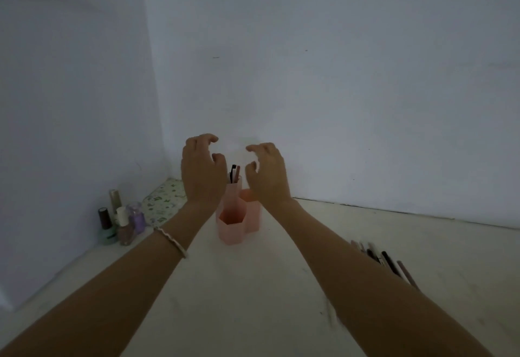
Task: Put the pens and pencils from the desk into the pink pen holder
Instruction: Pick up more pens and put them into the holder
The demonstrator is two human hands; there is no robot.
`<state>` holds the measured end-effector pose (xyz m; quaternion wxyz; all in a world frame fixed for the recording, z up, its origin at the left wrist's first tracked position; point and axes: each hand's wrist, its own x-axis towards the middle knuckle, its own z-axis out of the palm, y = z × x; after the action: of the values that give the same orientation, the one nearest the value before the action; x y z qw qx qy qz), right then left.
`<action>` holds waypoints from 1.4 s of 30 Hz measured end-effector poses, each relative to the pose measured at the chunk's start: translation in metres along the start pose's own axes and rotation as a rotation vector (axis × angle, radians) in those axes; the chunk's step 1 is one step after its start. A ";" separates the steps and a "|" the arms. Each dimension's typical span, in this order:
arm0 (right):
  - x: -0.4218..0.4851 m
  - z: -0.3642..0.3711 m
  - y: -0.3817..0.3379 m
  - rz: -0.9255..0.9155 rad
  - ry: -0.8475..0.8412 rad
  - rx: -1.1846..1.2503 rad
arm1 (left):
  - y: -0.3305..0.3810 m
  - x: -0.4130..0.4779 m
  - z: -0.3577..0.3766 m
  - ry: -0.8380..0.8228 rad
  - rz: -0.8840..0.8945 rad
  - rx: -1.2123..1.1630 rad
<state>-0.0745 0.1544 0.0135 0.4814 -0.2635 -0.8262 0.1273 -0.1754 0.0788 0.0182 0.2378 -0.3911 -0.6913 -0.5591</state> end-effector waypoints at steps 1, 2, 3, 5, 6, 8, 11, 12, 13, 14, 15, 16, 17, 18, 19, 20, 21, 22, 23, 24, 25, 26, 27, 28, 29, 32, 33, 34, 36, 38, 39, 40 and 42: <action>0.000 -0.011 0.004 0.034 0.047 0.008 | 0.009 -0.006 0.004 -0.013 0.007 -0.005; 0.000 -0.022 0.008 0.067 0.072 0.009 | 0.018 -0.013 0.009 -0.044 0.014 -0.008; -0.002 -0.035 0.014 0.094 0.076 -0.004 | 0.029 -0.023 0.016 -0.107 0.015 -0.016; -0.007 -0.059 0.027 0.137 0.059 -0.036 | 0.050 -0.042 0.030 -0.319 -0.026 -0.017; -0.011 -0.070 0.032 0.163 0.049 -0.041 | 0.058 -0.051 0.036 -0.453 -0.058 0.019; -0.022 -0.094 0.045 0.221 0.029 -0.051 | 0.079 -0.076 0.050 -0.748 -0.101 0.135; -0.032 -0.112 0.060 0.261 0.001 -0.079 | 0.093 -0.107 0.060 -1.055 -0.179 0.242; -0.036 -0.119 0.064 0.272 -0.006 -0.099 | 0.097 -0.118 0.061 -1.121 -0.223 0.246; -0.039 -0.125 0.068 0.287 -0.008 -0.110 | 0.099 -0.129 0.061 -1.177 -0.260 0.238; -0.042 -0.133 0.071 0.304 -0.006 -0.113 | 0.102 -0.139 0.062 -1.212 -0.277 0.230; -0.045 -0.140 0.075 0.319 -0.004 -0.111 | 0.104 -0.149 0.062 -1.230 -0.279 0.232; -0.047 -0.146 0.078 0.330 -0.001 -0.110 | 0.106 -0.156 0.061 -1.232 -0.269 0.244; -0.049 -0.150 0.080 0.339 0.002 -0.108 | 0.105 -0.161 0.060 -1.221 -0.251 0.263; -0.051 -0.154 0.081 0.346 0.003 -0.102 | 0.106 -0.165 0.060 -1.207 -0.227 0.286; -0.052 -0.156 0.082 0.350 0.004 -0.095 | 0.106 -0.167 0.060 -1.191 -0.207 0.309; -0.054 -0.157 0.082 0.350 0.004 -0.091 | 0.106 -0.168 0.059 -1.174 -0.186 0.326; -0.056 -0.158 0.082 0.351 -0.001 -0.093 | 0.106 -0.168 0.059 -1.154 -0.162 0.334; -0.058 -0.158 0.081 0.357 -0.014 -0.099 | 0.106 -0.165 0.059 -1.130 -0.138 0.335; -0.060 -0.158 0.082 0.371 -0.045 -0.117 | 0.106 -0.161 0.058 -1.099 -0.118 0.330; -0.061 -0.157 0.082 0.389 -0.101 -0.151 | 0.105 -0.154 0.056 -1.056 -0.110 0.316; -0.063 -0.155 0.083 0.413 -0.182 -0.199 | 0.104 -0.146 0.054 -1.004 -0.113 0.294; -0.065 -0.153 0.085 0.445 -0.285 -0.248 | 0.103 -0.137 0.052 -0.947 -0.121 0.263; -0.068 -0.150 0.086 0.488 -0.402 -0.292 | 0.102 -0.129 0.049 -0.892 -0.126 0.228; -0.073 -0.148 0.086 0.536 -0.517 -0.330 | 0.102 -0.122 0.046 -0.849 -0.128 0.193; -0.078 -0.146 0.087 0.577 -0.610 -0.363 | 0.102 -0.117 0.043 -0.814 -0.126 0.160; -0.095 -0.138 0.089 0.625 -0.733 -0.416 | 0.101 -0.110 0.037 -0.737 -0.107 0.088; -0.100 -0.135 0.089 0.625 -0.740 -0.416 | 0.101 -0.110 0.036 -0.721 -0.095 0.078; -0.104 -0.131 0.089 0.620 -0.740 -0.414 | 0.101 -0.110 0.035 -0.713 -0.083 0.072; -0.110 -0.123 0.087 0.604 -0.728 -0.429 | 0.100 -0.110 0.033 -0.705 -0.070 0.065; -0.115 -0.115 0.085 0.577 -0.698 -0.441 | 0.098 -0.111 0.032 -0.701 -0.066 0.052; -0.116 -0.111 0.084 0.567 -0.683 -0.440 | 0.096 -0.110 0.031 -0.690 -0.063 0.038; -0.116 -0.108 0.082 0.566 -0.670 -0.432 | 0.094 -0.107 0.030 -0.665 -0.065 0.017; -0.111 -0.107 0.079 0.592 -0.627 -0.376 | 0.088 -0.093 0.027 -0.538 -0.055 -0.031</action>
<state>0.0870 0.1533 -0.0497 0.0955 -0.5193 -0.8298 0.1807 -0.0474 0.0849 -0.0082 0.0240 -0.5103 -0.7313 -0.4519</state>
